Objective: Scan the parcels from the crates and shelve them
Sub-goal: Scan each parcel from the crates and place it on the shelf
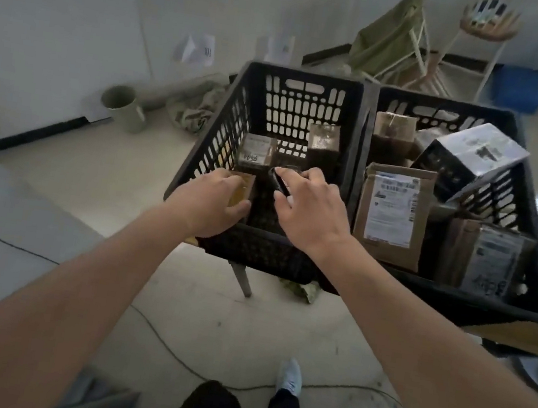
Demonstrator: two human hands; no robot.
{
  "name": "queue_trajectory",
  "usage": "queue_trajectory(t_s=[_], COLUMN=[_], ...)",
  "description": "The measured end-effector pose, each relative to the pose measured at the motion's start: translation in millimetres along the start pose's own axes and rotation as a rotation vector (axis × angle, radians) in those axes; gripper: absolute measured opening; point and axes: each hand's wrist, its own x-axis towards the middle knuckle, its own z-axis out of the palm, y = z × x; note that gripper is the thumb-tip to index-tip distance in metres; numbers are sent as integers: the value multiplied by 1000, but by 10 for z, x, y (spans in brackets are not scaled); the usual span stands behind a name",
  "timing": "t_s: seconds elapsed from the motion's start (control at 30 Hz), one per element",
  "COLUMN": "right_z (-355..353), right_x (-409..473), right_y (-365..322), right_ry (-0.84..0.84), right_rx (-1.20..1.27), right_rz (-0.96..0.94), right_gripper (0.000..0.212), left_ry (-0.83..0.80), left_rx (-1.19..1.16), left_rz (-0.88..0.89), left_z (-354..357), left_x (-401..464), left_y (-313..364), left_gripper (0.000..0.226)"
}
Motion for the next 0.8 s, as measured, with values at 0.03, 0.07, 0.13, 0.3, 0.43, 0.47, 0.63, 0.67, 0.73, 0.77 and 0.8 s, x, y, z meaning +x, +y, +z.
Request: queue_trajectory(t_s=[0.03, 0.07, 0.13, 0.3, 0.43, 0.47, 0.63, 0.67, 0.73, 0.77, 0.8], right_z=[36, 75, 172, 474, 724, 777, 964, 1000, 1068, 1089, 1105], right_x=[105, 204, 398, 835, 1111, 1157, 1301, 1322, 1347, 1355, 1359], right_y=[25, 45, 83, 146, 202, 214, 287, 299, 317, 322, 325], right_ry=[-19, -38, -75, -119, -146, -161, -194, -194, -195, -198, -202], right_rx=[3, 9, 17, 15, 18, 19, 44, 49, 60, 65, 69], right_rz=[3, 8, 21, 61, 102, 108, 166, 176, 190, 196, 202], right_gripper=[52, 52, 51, 50, 50, 50, 49, 49, 48, 48, 49], left_ry=[-24, -45, -78, -198, -315, -342, -403, -394, -366, -354, -346], left_rx=[-9, -21, -38, -27, 3, 6, 32, 33, 15, 9, 3], left_rz=[-10, -18, -30, -44, -74, -88, -114, -116, -132, -139, -145], left_z=[24, 49, 107, 405, 712, 794, 1102, 1103, 1095, 1100, 1122], left_x=[111, 225, 454, 1072, 1569, 1660, 1929, 1974, 2065, 2100, 2129], left_y=[-21, -52, -134, -408, -604, -646, -707, -702, -704, -705, -709], left_gripper=[54, 52, 48, 56, 71, 74, 97, 98, 96, 96, 96])
